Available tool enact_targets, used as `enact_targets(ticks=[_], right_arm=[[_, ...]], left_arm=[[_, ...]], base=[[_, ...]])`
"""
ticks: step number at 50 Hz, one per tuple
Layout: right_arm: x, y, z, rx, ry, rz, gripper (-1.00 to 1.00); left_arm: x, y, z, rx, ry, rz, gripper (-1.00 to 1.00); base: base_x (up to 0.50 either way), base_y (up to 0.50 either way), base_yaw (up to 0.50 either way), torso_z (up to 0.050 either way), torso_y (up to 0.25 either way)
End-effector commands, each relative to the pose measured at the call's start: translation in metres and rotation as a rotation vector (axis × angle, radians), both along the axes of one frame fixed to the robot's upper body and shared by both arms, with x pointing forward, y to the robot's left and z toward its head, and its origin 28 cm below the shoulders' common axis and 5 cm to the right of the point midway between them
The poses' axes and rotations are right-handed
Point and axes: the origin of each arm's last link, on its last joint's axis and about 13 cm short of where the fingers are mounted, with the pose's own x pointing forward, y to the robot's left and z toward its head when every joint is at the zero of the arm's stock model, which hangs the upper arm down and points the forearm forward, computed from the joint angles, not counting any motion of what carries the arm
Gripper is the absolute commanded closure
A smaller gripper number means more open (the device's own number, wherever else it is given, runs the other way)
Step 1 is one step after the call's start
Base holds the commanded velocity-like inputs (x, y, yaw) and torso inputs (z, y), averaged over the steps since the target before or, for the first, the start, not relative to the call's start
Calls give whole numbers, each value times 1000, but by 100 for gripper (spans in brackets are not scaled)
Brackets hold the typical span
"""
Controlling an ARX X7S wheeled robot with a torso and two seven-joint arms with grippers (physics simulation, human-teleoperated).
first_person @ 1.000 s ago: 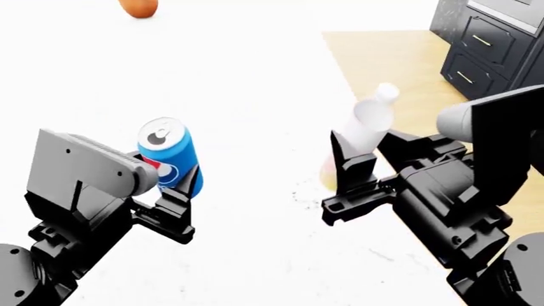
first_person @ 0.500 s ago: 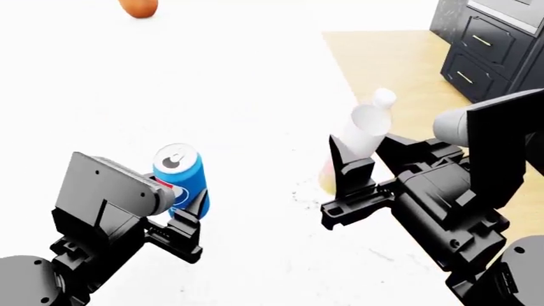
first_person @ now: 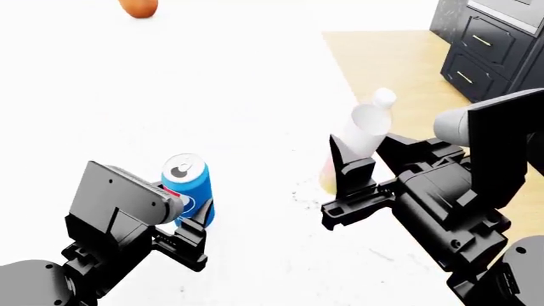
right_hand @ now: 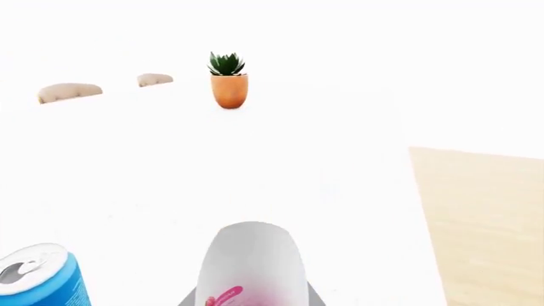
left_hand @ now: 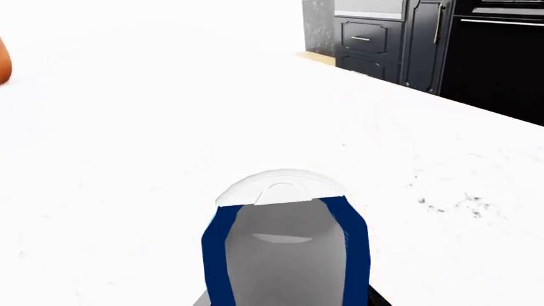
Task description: Move the drinks to the dining counter.
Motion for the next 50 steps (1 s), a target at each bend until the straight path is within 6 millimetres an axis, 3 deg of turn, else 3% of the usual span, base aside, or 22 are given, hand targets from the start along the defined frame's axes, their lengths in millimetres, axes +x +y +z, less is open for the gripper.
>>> enact_targets(ticks=[1, 8, 9, 30, 38, 50], right_arm=[[0, -1, 3, 1, -29, -13, 100], [-1, -2, 4, 0, -30, -13, 100], [-1, -2, 3, 0, -30, -14, 100], [-1, -2, 2, 1, -29, -15, 100], [0, -2, 2, 0, -24, -10, 100], [3, 0, -4, -3, -5, 2, 100]], left_arm=[[-1, 0, -1, -2, 3, 6, 100], [-1, 0, 0, -4, -3, 7, 100], [-1, 1, 0, -3, -5, 10, -100], [-3, 0, 5, 7, -27, 11, -100], [-10, 0, 16, -94, -80, -53, -100], [-21, 0, 28, -108, -130, -44, -100]], base=[[0, 0, 0, 0, 0], [0, 0, 0, 0, 1], [0, 0, 0, 10, 0], [0, 0, 0, 0, 1], [0, 0, 0, 1, 1], [0, 0, 0, 0, 1]])
